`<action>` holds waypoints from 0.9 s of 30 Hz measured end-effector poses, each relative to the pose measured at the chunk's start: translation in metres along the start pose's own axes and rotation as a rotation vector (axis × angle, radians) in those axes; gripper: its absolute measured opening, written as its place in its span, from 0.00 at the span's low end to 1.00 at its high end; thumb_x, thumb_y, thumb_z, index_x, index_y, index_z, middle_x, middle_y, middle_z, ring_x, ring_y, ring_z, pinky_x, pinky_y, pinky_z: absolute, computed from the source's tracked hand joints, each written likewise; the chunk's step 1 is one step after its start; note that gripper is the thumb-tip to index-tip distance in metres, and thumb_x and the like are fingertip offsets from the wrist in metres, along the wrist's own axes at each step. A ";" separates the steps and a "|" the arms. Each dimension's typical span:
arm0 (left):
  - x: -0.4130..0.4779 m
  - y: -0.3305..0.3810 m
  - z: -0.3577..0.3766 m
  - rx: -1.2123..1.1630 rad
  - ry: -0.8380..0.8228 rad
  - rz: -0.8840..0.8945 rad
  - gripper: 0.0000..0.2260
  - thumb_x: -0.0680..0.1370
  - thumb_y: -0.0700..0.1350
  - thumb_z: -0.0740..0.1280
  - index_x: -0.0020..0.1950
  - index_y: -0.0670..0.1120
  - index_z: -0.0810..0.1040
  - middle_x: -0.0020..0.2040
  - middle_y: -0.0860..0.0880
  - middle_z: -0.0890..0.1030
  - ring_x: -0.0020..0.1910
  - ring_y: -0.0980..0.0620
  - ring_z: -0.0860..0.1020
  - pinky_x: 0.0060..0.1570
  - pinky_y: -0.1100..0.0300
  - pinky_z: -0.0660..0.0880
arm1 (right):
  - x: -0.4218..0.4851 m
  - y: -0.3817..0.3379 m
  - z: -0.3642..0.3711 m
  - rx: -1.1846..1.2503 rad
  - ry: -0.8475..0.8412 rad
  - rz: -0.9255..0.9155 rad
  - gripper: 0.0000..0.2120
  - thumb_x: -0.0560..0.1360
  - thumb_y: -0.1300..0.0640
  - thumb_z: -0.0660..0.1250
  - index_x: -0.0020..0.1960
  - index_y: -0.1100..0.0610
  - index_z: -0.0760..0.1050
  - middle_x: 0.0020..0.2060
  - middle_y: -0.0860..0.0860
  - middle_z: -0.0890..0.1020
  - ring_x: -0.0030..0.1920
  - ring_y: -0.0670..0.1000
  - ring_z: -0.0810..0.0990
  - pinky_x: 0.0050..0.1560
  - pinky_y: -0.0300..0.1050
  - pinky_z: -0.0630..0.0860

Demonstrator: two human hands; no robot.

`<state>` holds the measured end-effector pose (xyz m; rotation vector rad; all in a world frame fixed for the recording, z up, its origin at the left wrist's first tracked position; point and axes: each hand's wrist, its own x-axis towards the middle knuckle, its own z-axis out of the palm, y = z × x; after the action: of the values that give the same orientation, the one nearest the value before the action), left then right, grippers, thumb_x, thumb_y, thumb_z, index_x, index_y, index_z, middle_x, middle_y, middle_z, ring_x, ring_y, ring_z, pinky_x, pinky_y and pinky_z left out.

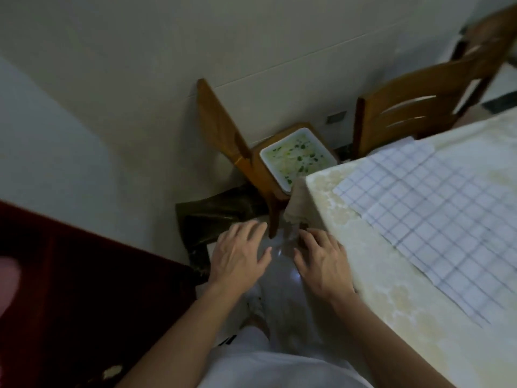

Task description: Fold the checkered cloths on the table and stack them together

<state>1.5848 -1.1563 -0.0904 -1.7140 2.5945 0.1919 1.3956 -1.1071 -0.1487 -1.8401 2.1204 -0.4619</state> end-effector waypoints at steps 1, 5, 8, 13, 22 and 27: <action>0.014 0.003 0.001 -0.001 -0.002 0.039 0.26 0.80 0.60 0.58 0.75 0.51 0.66 0.71 0.50 0.71 0.69 0.50 0.69 0.63 0.53 0.70 | 0.001 0.008 -0.001 -0.012 0.003 0.033 0.24 0.75 0.41 0.57 0.66 0.51 0.76 0.60 0.50 0.79 0.60 0.55 0.77 0.59 0.52 0.74; 0.072 0.018 0.005 -0.011 -0.026 0.184 0.25 0.79 0.59 0.60 0.75 0.51 0.68 0.70 0.49 0.73 0.68 0.49 0.71 0.62 0.52 0.72 | 0.009 0.038 0.000 -0.061 -0.001 0.178 0.26 0.75 0.41 0.56 0.67 0.51 0.75 0.61 0.50 0.79 0.61 0.55 0.77 0.61 0.52 0.74; 0.118 0.028 0.007 -0.018 -0.052 0.301 0.25 0.79 0.58 0.62 0.74 0.50 0.70 0.69 0.49 0.74 0.67 0.49 0.72 0.61 0.52 0.74 | 0.025 0.052 0.001 -0.092 -0.010 0.302 0.23 0.77 0.42 0.59 0.68 0.50 0.74 0.63 0.50 0.78 0.63 0.54 0.75 0.64 0.52 0.72; 0.188 0.044 0.013 -0.039 -0.112 0.501 0.25 0.78 0.59 0.60 0.72 0.50 0.70 0.67 0.50 0.75 0.64 0.49 0.73 0.58 0.52 0.75 | 0.050 0.067 -0.010 -0.113 0.013 0.466 0.24 0.78 0.41 0.56 0.69 0.50 0.73 0.65 0.50 0.77 0.64 0.53 0.74 0.66 0.51 0.70; 0.264 0.113 0.037 -0.074 -0.182 0.845 0.25 0.77 0.59 0.57 0.70 0.49 0.73 0.66 0.49 0.77 0.63 0.49 0.75 0.57 0.51 0.76 | 0.066 0.088 -0.020 -0.146 0.086 0.694 0.24 0.78 0.42 0.56 0.67 0.53 0.75 0.63 0.53 0.79 0.62 0.55 0.77 0.63 0.54 0.74; 0.265 0.146 0.059 -0.112 -0.200 1.028 0.23 0.76 0.57 0.64 0.69 0.49 0.74 0.66 0.48 0.78 0.63 0.49 0.76 0.58 0.53 0.76 | 0.044 0.103 -0.025 -0.147 0.121 0.799 0.23 0.79 0.43 0.56 0.68 0.54 0.74 0.63 0.54 0.79 0.63 0.56 0.78 0.63 0.54 0.75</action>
<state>1.3435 -1.3347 -0.1600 -0.1913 3.0353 0.4828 1.2865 -1.1363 -0.1705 -0.8867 2.7774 -0.2207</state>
